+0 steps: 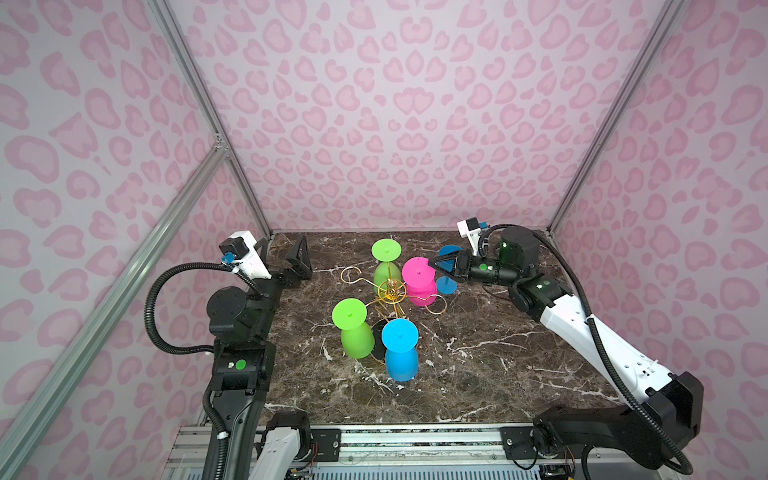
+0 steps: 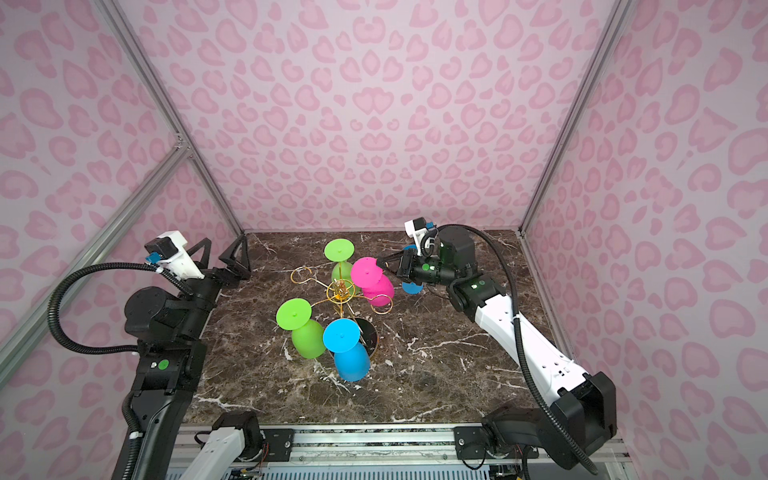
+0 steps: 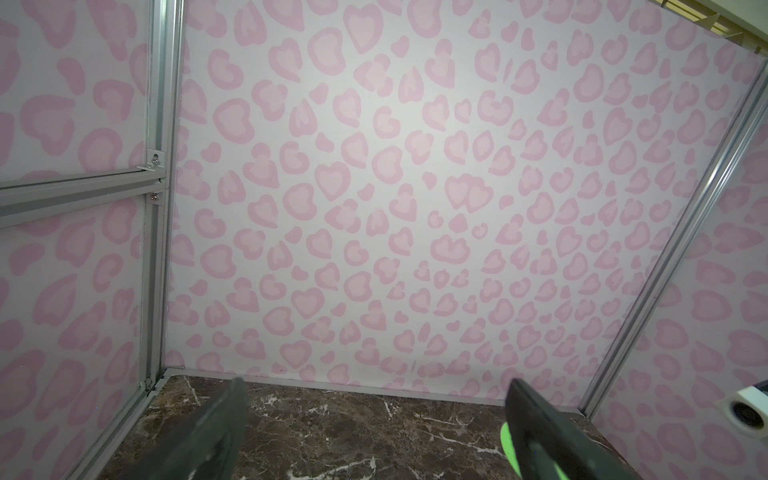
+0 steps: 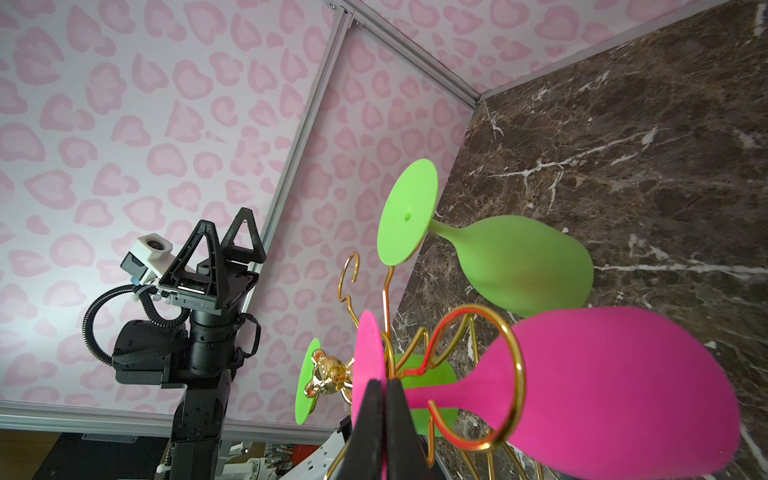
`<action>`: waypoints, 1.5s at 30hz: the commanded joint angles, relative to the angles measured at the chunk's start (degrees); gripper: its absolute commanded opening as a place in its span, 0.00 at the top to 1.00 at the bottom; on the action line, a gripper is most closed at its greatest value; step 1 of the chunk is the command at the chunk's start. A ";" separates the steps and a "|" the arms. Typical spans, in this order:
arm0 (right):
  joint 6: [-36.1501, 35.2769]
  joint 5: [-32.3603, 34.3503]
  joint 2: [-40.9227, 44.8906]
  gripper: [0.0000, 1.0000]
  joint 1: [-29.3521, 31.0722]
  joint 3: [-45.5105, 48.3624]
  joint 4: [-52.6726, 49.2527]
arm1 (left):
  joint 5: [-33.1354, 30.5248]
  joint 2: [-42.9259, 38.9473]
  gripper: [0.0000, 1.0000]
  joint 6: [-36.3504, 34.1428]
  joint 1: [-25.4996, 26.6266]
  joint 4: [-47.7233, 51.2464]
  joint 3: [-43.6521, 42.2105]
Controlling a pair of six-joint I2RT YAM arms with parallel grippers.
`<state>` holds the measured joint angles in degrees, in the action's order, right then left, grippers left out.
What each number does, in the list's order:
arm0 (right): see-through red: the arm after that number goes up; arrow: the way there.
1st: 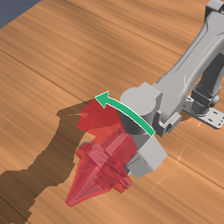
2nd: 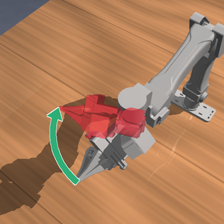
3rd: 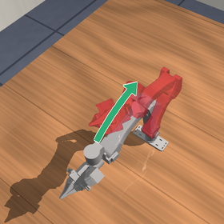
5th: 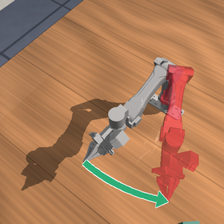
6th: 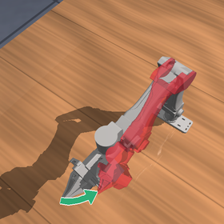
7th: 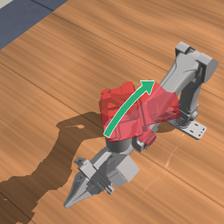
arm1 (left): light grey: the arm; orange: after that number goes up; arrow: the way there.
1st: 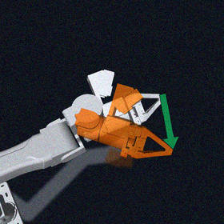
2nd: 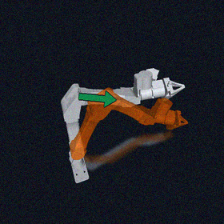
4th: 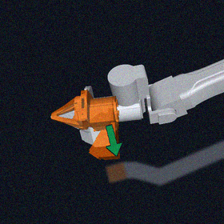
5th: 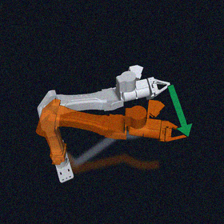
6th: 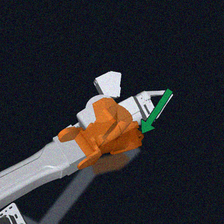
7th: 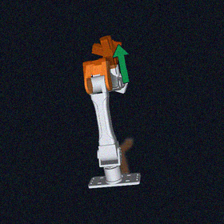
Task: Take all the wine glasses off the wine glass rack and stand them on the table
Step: 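Lift the magenta glass by its foot up off the rack hook, then raise the magenta glass above the rack while the left gripper reaches toward it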
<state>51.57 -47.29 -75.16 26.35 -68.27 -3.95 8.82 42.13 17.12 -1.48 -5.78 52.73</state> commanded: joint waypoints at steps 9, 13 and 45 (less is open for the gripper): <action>-3.40 3.43 5.68 1.00 -1.59 2.94 -4.97 | 0.23 -0.03 0.03 0.32 -0.02 -1.25 0.09; -3.53 4.96 8.98 1.00 -4.33 4.40 -5.51 | 0.67 0.14 0.03 1.39 -0.02 -1.34 0.35; -27.46 6.37 -0.87 1.00 -3.96 -32.96 -11.39 | 49.74 30.04 0.29 27.82 11.08 -2.04 35.31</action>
<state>26.63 -40.16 -74.89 21.19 -99.66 -16.14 54.08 70.76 44.93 8.10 -6.07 86.15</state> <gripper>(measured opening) 0.049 0.711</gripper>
